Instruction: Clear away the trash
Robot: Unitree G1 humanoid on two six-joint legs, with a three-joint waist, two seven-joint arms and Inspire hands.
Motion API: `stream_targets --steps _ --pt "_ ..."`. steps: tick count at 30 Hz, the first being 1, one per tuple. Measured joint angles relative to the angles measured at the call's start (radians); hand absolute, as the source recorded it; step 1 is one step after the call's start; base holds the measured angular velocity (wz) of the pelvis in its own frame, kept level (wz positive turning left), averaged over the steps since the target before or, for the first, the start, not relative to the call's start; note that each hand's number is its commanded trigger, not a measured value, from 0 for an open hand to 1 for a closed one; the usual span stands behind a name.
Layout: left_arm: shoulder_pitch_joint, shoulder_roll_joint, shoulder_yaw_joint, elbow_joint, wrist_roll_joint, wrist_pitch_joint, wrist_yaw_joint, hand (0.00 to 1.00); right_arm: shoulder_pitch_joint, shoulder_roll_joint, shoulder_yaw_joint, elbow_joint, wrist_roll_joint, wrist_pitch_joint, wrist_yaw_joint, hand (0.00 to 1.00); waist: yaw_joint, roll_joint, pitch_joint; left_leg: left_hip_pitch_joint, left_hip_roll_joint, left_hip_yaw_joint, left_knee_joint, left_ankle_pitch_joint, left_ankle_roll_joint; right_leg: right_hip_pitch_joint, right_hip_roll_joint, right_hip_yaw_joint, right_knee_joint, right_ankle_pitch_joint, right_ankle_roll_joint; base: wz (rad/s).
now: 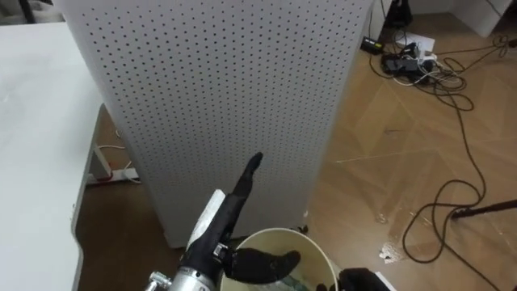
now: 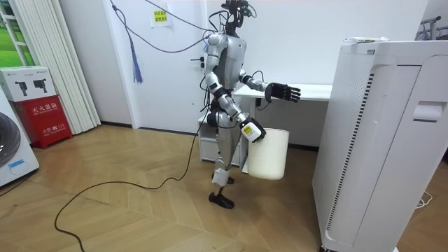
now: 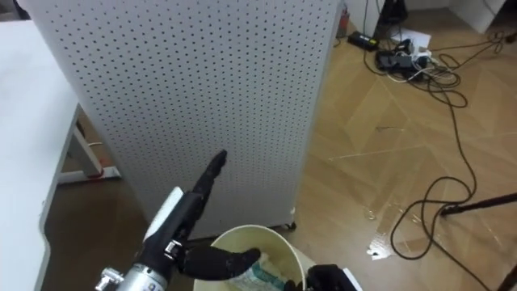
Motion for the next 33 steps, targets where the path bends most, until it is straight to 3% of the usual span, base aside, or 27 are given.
stream_targets --steps 5,8,11,15,17,19,20,21,22,23,25,27,29,30,31,33 --pt "0.029 0.003 0.082 -0.100 0.118 -0.017 0.071 0.00 0.026 0.000 -0.004 0.000 0.000 0.000 0.023 1.00 0.016 -0.003 -0.0050 0.037 -0.002 0.057 0.000 -0.003 0.005 0.001 0.004 0.004 0.010 0.025 -0.002 -0.44" --pt "0.031 0.000 0.091 -0.119 0.141 -0.036 0.127 0.00 0.046 0.003 -0.003 0.004 -0.002 0.000 0.039 1.00 0.027 0.000 -0.0086 0.070 0.017 0.089 -0.017 -0.034 0.006 0.006 0.022 -0.016 0.007 0.047 -0.012 -0.53" --pt "0.032 0.001 0.091 -0.119 0.162 -0.038 0.170 0.00 0.061 0.002 -0.003 0.010 -0.002 0.000 0.056 1.00 0.027 0.000 -0.0115 0.083 0.028 0.111 -0.028 -0.035 0.006 0.019 0.022 -0.040 -0.008 0.066 -0.018 -0.33" --pt "0.033 0.006 0.102 -0.119 0.174 -0.071 0.222 0.00 0.089 -0.003 -0.005 0.014 -0.005 0.000 0.085 1.00 0.026 0.002 -0.0120 0.088 0.034 0.123 -0.029 -0.035 0.005 0.022 0.026 -0.059 -0.017 0.080 -0.027 -0.19" --pt "0.033 0.001 0.118 -0.119 0.180 -0.077 0.242 0.00 0.092 -0.003 -0.006 0.031 -0.005 0.000 0.097 1.00 0.027 0.004 -0.0102 0.091 0.046 0.147 -0.017 -0.045 -0.003 0.016 0.021 -0.113 -0.001 0.073 -0.041 -0.22" --pt "0.033 0.002 0.146 -0.119 0.181 -0.084 0.259 0.00 0.092 -0.003 -0.006 0.050 -0.006 0.000 0.108 1.00 0.030 0.015 -0.0037 0.076 0.074 0.148 0.074 -0.094 -0.023 0.015 0.026 -0.162 0.047 0.035 -0.068 -0.16" --pt "0.034 0.006 0.156 -0.119 0.180 -0.091 0.262 0.00 0.092 -0.001 -0.006 0.063 -0.006 0.000 0.117 1.00 0.028 0.016 -0.0039 0.053 0.088 0.149 0.158 -0.120 -0.037 0.010 0.037 -0.152 0.074 -0.009 -0.077 0.00" --pt "0.035 0.008 0.160 -0.118 0.180 -0.094 0.263 0.00 0.092 0.001 -0.006 0.069 -0.006 0.000 0.119 1.00 0.026 0.011 -0.0049 0.034 0.096 0.149 0.213 -0.122 -0.038 0.006 0.039 -0.142 0.090 -0.030 -0.075 0.00" --pt "0.043 0.008 0.166 -0.118 0.180 -0.098 0.267 0.00 0.093 -0.001 -0.005 0.074 -0.015 -0.001 0.121 1.00 0.026 0.008 -0.0037 -0.022 0.117 0.141 0.359 -0.107 -0.041 0.012 0.051 -0.106 0.102 -0.045 -0.079 0.00" --pt "0.049 0.006 0.165 -0.116 0.180 -0.100 0.274 0.00 0.095 -0.011 -0.005 0.078 -0.019 -0.001 0.121 1.00 0.032 0.010 0.0008 -0.092 0.122 0.103 0.497 -0.069 -0.033 0.033 0.062 -0.072 0.099 -0.050 -0.088 0.00" --pt "0.048 0.000 0.165 -0.114 0.180 -0.118 0.277 0.00 0.096 -0.018 -0.013 0.098 -0.019 -0.005 0.117 1.00 0.036 0.005 0.0009 -0.188 0.083 0.043 0.519 -0.066 -0.028 0.055 0.064 -0.032 0.087 -0.058 -0.089 0.07" --pt "0.048 -0.001 0.165 -0.115 0.180 -0.148 0.292 0.00 0.096 -0.024 -0.024 0.122 -0.018 -0.006 0.104 1.00 0.053 -0.003 0.0044 -0.265 0.060 0.029 0.399 -0.051 -0.038 0.072 0.063 -0.005 0.073 -0.063 -0.087 -0.13" --pt "0.048 -0.001 0.170 -0.114 0.180 -0.171 0.311 0.00 0.099 -0.029 -0.022 0.133 -0.017 -0.006 0.085 1.00 0.075 0.002 0.0016 -0.311 0.045 0.015 0.212 0.026 -0.047 0.084 0.062 0.006 0.078 -0.080 -0.083 -0.30" --pt "0.051 0.000 0.178 -0.114 0.180 -0.189 0.324 0.00 0.101 -0.029 -0.018 0.139 -0.017 -0.006 0.076 1.00 0.083 0.005 0.0002 -0.325 0.044 -0.009 0.110 0.097 -0.042 0.090 0.062 0.004 0.086 -0.098 -0.080 -0.46" --pt "0.053 0.000 0.187 -0.115 0.184 -0.198 0.339 0.00 0.102 -0.029 -0.009 0.145 -0.018 -0.006 0.074 1.00 0.097 0.004 -0.0065 -0.321 0.044 -0.024 0.070 0.161 -0.040 0.098 0.048 -0.015 0.099 -0.123 -0.068 -0.45" --pt "0.050 0.003 0.206 -0.116 0.202 -0.211 0.355 0.00 0.101 -0.029 -0.009 0.150 -0.018 -0.006 0.073 1.00 0.101 -0.004 -0.0123 -0.305 0.033 -0.023 0.067 0.204 -0.027 0.117 0.015 -0.064 0.100 -0.150 -0.046 -0.15"
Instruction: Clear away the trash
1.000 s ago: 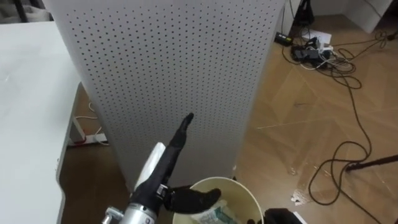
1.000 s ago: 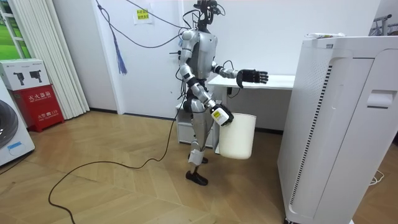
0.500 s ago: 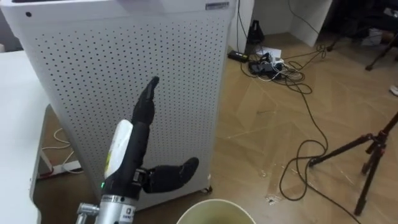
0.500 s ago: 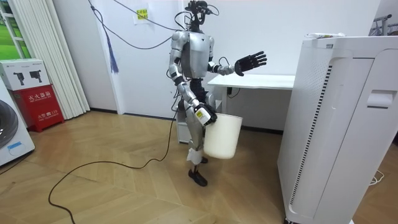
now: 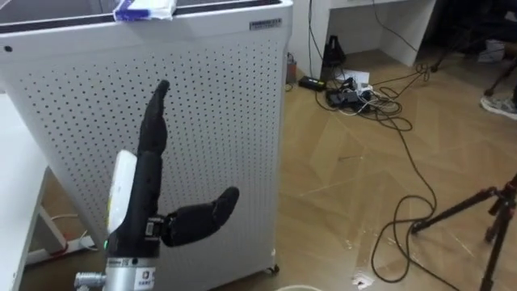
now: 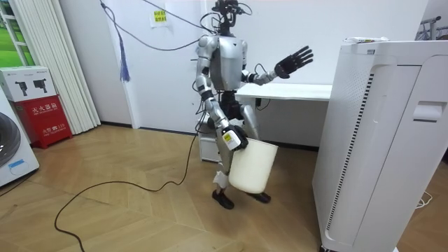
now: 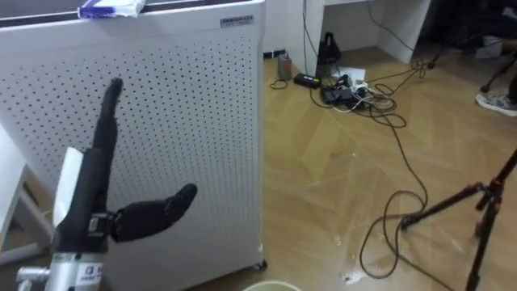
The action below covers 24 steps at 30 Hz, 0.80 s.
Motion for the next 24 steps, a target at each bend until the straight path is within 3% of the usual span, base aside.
stream_targets --steps 2,3,4,6,7,8,9,10,11,12,14,16,17,18,19,20,24 --pt "0.000 0.003 0.008 -0.003 0.034 -0.004 0.021 0.00 0.009 -0.003 -0.005 0.006 0.008 -0.001 -0.004 1.00 -0.001 -0.025 -0.0018 0.003 -0.021 0.001 0.030 0.011 0.013 0.028 -0.034 -0.031 -0.003 -0.032 0.023 0.17" --pt "-0.001 0.003 0.008 -0.005 0.044 -0.004 0.024 0.00 0.010 -0.004 -0.005 0.012 0.018 -0.001 -0.007 1.00 0.000 -0.025 -0.0023 0.003 -0.025 0.002 0.047 0.015 0.028 0.039 -0.039 -0.034 -0.001 -0.041 0.022 0.26" --pt "-0.001 0.005 0.009 -0.009 0.058 -0.005 0.029 0.00 0.009 -0.004 -0.007 0.020 0.018 0.000 -0.014 1.00 0.000 -0.030 -0.0032 0.005 -0.045 -0.001 0.082 -0.019 0.058 0.063 -0.057 -0.042 0.000 -0.061 0.030 0.22" --pt "-0.002 0.007 0.013 -0.030 0.068 -0.005 0.034 0.00 0.007 -0.008 -0.021 0.019 0.016 0.000 -0.021 1.00 0.008 -0.043 -0.0039 0.025 -0.088 0.006 0.104 -0.071 0.080 0.079 -0.110 -0.069 0.050 -0.097 0.058 0.16" --pt "-0.013 0.007 0.013 -0.042 0.081 -0.011 0.045 0.00 0.004 -0.013 -0.035 0.019 0.013 0.000 -0.024 1.00 0.008 -0.041 0.0005 0.034 -0.105 0.010 0.128 -0.098 0.094 0.062 -0.140 -0.102 0.150 -0.102 0.072 0.17" --pt "-0.024 0.010 0.014 -0.045 0.094 -0.027 0.062 0.00 0.005 -0.012 -0.035 0.019 0.013 0.000 -0.023 1.00 0.009 -0.039 0.0026 0.049 -0.116 0.017 0.151 -0.125 0.108 0.023 -0.174 -0.117 0.275 -0.080 0.085 0.20" --pt "-0.028 0.010 0.014 -0.045 0.101 -0.033 0.072 0.00 0.005 -0.011 -0.035 0.019 0.014 0.000 -0.023 1.00 0.009 -0.035 0.0048 0.058 -0.120 0.014 0.164 -0.143 0.112 0.011 -0.183 -0.119 0.334 -0.059 0.091 0.18" --pt "-0.030 0.012 0.014 -0.045 0.109 -0.046 0.090 0.00 0.004 -0.010 -0.035 0.014 0.014 0.000 -0.022 1.00 0.007 -0.028 0.0075 0.084 -0.125 0.006 0.174 -0.171 0.118 -0.010 -0.196 -0.120 0.421 -0.005 0.091 0.16" --pt "-0.032 0.013 0.013 -0.045 0.107 -0.049 0.097 0.00 0.003 -0.010 -0.035 0.010 0.014 -0.001 -0.022 1.00 0.005 -0.020 0.0110 0.099 -0.128 -0.007 0.175 -0.180 0.121 -0.018 -0.199 -0.123 0.452 0.024 0.093 0.27" --pt "-0.041 0.013 0.011 -0.045 0.106 -0.051 0.103 0.00 0.001 -0.011 -0.035 0.006 0.016 -0.003 -0.019 1.00 -0.002 -0.007 0.0141 0.116 -0.127 -0.027 0.168 -0.193 0.126 -0.036 -0.200 -0.123 0.469 0.027 0.101 0.25" --pt "-0.059 0.014 0.012 -0.045 0.098 -0.055 0.127 0.00 -0.012 -0.011 -0.035 -0.005 0.016 -0.006 -0.017 1.00 -0.001 0.003 0.0181 0.127 -0.122 -0.040 0.149 -0.200 0.126 -0.091 -0.195 -0.127 0.421 -0.026 0.099 0.25" --pt "-0.038 0.015 -0.025 -0.046 0.112 -0.129 0.159 0.00 -0.011 -0.011 -0.035 -0.016 0.002 -0.012 -0.020 1.00 0.001 0.004 0.0176 0.140 -0.124 -0.076 0.131 -0.201 0.123 -0.135 -0.190 -0.134 0.216 -0.037 0.098 0.48" --pt "-0.032 0.014 -0.029 -0.047 0.114 -0.140 0.162 0.00 -0.010 -0.010 -0.035 -0.019 -0.008 -0.015 -0.021 1.00 0.000 0.003 0.0175 0.144 -0.125 -0.087 0.131 -0.203 0.119 -0.132 -0.188 -0.139 0.143 -0.024 0.094 0.56" --pt "-0.021 0.016 -0.031 -0.048 0.118 -0.151 0.164 0.00 -0.010 -0.010 -0.033 -0.032 -0.023 -0.018 -0.024 1.00 -0.001 -0.004 0.0191 0.158 -0.126 -0.098 0.128 -0.209 0.109 -0.128 -0.181 -0.145 0.043 0.087 0.098 0.66" --pt "-0.014 0.017 -0.037 -0.049 0.122 -0.149 0.164 0.00 -0.011 -0.006 -0.033 -0.033 -0.030 -0.019 -0.027 1.00 0.000 0.000 0.0154 0.179 -0.117 -0.113 0.109 -0.210 0.100 -0.096 -0.170 -0.152 0.010 0.096 0.091 0.51" --pt "-0.010 0.017 -0.033 -0.050 0.138 -0.143 0.166 0.00 -0.026 -0.005 -0.033 -0.032 -0.032 -0.022 -0.027 1.00 0.017 -0.001 0.0147 0.198 -0.104 -0.119 0.075 -0.204 0.085 -0.075 -0.148 -0.155 -0.020 0.104 0.080 0.27" --pt "0.000 0.019 -0.028 -0.063 0.179 -0.108 0.183 0.00 -0.044 -0.005 -0.033 -0.024 -0.032 -0.038 -0.016 1.00 0.027 -0.005 0.0140 0.231 -0.076 -0.138 0.020 -0.188 0.062 -0.023 -0.111 -0.177 -0.084 0.123 0.060 0.06"
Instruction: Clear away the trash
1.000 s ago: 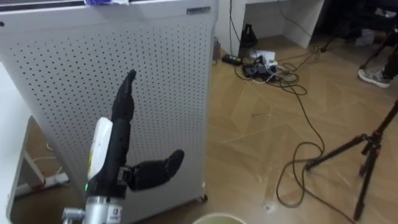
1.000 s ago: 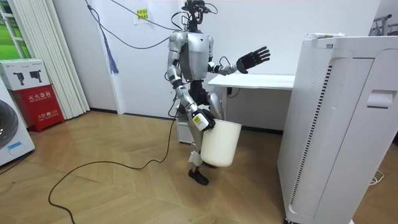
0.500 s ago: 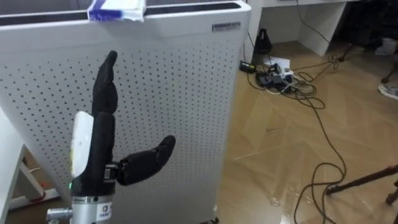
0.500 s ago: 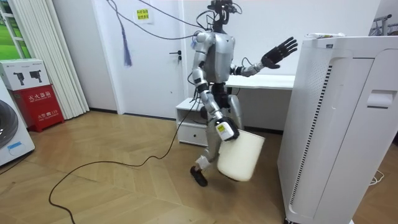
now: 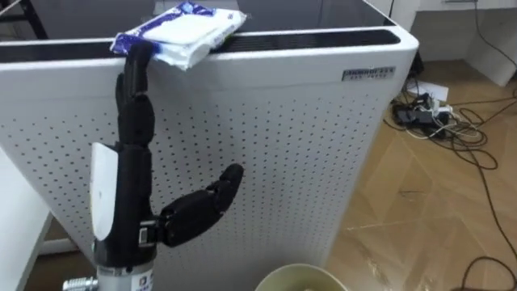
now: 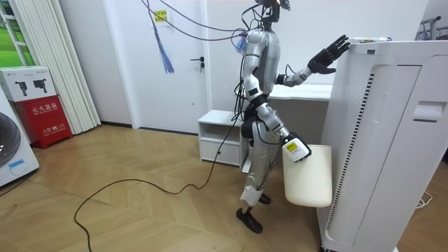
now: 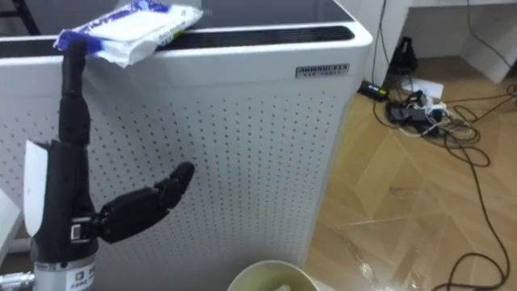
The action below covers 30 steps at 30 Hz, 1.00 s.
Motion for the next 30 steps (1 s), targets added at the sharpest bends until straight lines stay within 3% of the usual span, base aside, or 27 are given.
stream_targets --steps 2,5,12,30 --pt "0.010 0.000 0.004 -0.027 0.000 0.028 -0.001 0.00 0.003 0.000 -0.002 0.000 0.000 0.001 0.013 1.00 0.002 -0.005 -0.0003 0.011 0.006 -0.002 -0.021 0.007 -0.012 0.015 0.015 -0.004 -0.030 0.007 -0.011 -0.02" --pt "0.023 0.003 0.030 -0.073 0.008 0.049 -0.004 0.00 0.003 0.000 0.000 0.000 0.000 0.002 0.029 1.00 0.006 -0.014 -0.0080 0.011 0.020 -0.001 -0.037 0.014 -0.024 0.019 0.036 0.000 -0.063 0.022 -0.022 -0.07" --pt "0.022 0.026 0.073 -0.136 0.016 0.051 0.007 0.00 0.004 0.000 0.012 0.001 0.000 0.002 0.040 1.00 0.008 -0.011 -0.0148 0.049 0.037 0.002 -0.074 0.020 -0.034 0.053 0.056 0.001 -0.105 0.032 -0.030 -0.04" --pt "0.024 0.035 0.158 -0.170 0.018 0.050 0.004 0.00 0.005 -0.001 0.023 0.013 -0.027 0.001 0.071 1.00 0.041 -0.009 -0.0111 0.084 0.037 -0.029 -0.115 0.023 -0.037 0.101 0.059 -0.031 -0.150 0.030 -0.026 0.05"
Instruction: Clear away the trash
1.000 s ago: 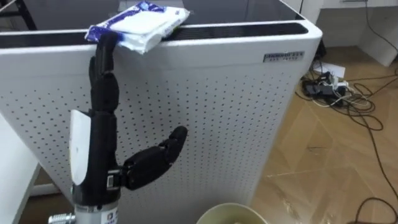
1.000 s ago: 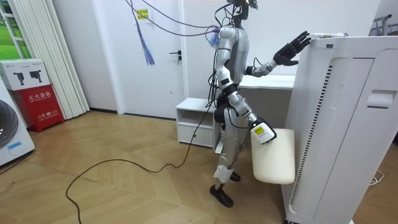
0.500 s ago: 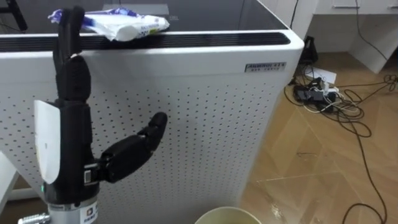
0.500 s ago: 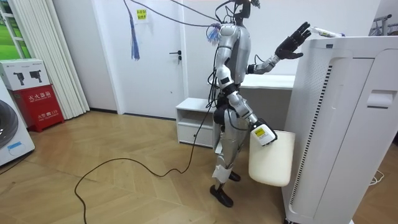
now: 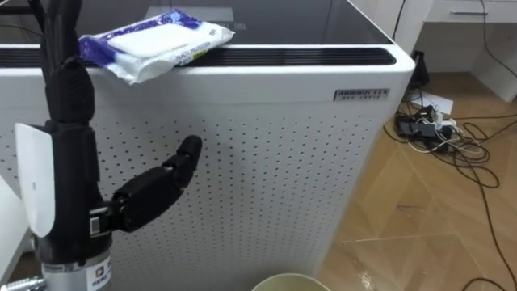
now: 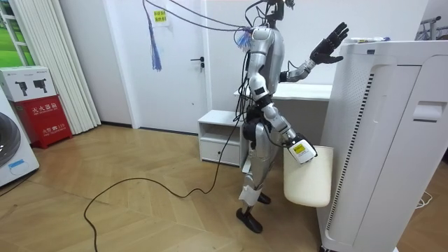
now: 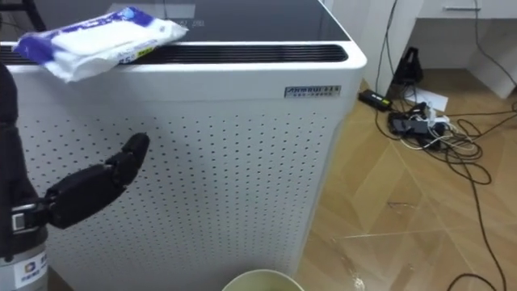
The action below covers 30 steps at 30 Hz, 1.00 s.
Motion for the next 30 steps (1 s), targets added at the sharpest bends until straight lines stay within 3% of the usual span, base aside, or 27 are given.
stream_targets --steps 13,18,21,25,30 --pt "0.018 0.003 0.001 0.000 0.023 0.001 0.001 0.00 0.003 0.000 0.017 0.000 0.000 0.000 0.000 1.00 0.019 0.006 0.0038 0.001 -0.001 -0.032 -0.003 0.000 0.000 0.028 0.002 -0.034 -0.031 0.000 0.002 0.08" --pt "0.024 0.004 0.006 -0.006 0.110 0.007 -0.005 0.00 0.006 0.000 0.017 0.000 -0.002 0.000 0.001 1.00 0.026 0.008 0.0049 -0.004 -0.003 -0.053 -0.002 0.000 -0.001 0.032 0.000 -0.053 -0.034 -0.001 0.003 0.10" --pt "0.035 0.004 0.038 -0.006 0.165 0.017 -0.005 0.00 0.005 -0.003 0.013 -0.009 -0.032 0.000 0.002 1.00 0.028 0.026 0.0051 -0.003 -0.003 -0.052 -0.002 0.000 -0.001 0.033 -0.001 -0.052 -0.034 -0.001 0.003 0.01" --pt "0.059 0.028 0.049 -0.006 0.175 0.030 -0.004 0.00 0.020 -0.012 0.013 -0.010 -0.066 0.000 0.015 1.00 0.021 0.056 0.0018 0.001 -0.002 -0.051 -0.003 0.000 -0.001 0.036 -0.002 -0.053 -0.035 -0.001 0.003 0.00" --pt "0.062 0.039 0.111 -0.006 0.189 0.041 -0.003 0.00 0.030 -0.017 0.004 -0.010 -0.082 0.000 0.048 1.00 0.018 0.075 -0.0030 0.016 -0.002 -0.040 -0.007 0.000 -0.001 0.046 0.000 -0.049 -0.034 -0.001 0.003 -0.04"
